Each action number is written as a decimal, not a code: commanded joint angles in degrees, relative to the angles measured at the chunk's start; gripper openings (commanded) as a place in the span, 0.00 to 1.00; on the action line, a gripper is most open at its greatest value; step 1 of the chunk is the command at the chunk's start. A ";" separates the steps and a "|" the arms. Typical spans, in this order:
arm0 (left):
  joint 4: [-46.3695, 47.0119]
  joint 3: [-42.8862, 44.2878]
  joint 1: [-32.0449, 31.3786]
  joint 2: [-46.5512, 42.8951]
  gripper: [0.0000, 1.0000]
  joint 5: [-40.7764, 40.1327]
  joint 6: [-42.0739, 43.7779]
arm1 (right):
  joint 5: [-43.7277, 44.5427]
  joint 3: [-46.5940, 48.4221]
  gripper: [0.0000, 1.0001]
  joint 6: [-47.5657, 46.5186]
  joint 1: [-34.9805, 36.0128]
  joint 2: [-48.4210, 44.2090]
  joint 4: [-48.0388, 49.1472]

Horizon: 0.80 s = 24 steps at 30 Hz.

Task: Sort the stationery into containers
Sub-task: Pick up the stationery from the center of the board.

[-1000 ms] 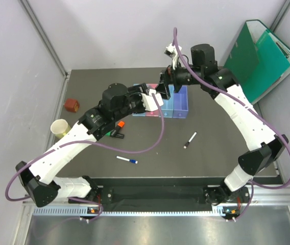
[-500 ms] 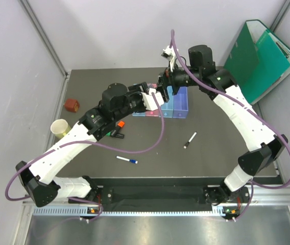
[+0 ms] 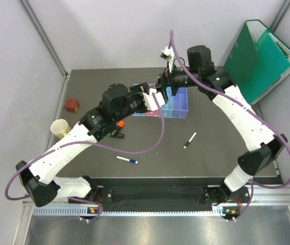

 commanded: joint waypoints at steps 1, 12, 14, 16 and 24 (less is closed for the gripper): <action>4.54 2.76 -0.53 -1.08 0.12 0.07 -1.40 | -1.02 0.71 1.00 -0.70 1.13 0.52 1.81; 6.82 1.45 -0.54 -1.96 0.11 -1.60 -0.09 | -0.41 -0.52 0.95 -0.96 1.66 0.17 1.91; 7.97 0.74 -0.54 -2.31 0.11 -1.78 0.00 | -0.15 -0.96 0.92 -0.96 1.74 0.17 1.82; 9.54 -0.31 -0.62 -2.93 0.11 -3.61 0.35 | 0.03 -1.22 0.91 -1.05 1.66 0.17 1.99; 13.16 -2.07 -0.62 -4.25 0.09 -6.00 1.76 | 0.65 -1.58 0.90 -1.23 1.66 0.08 2.08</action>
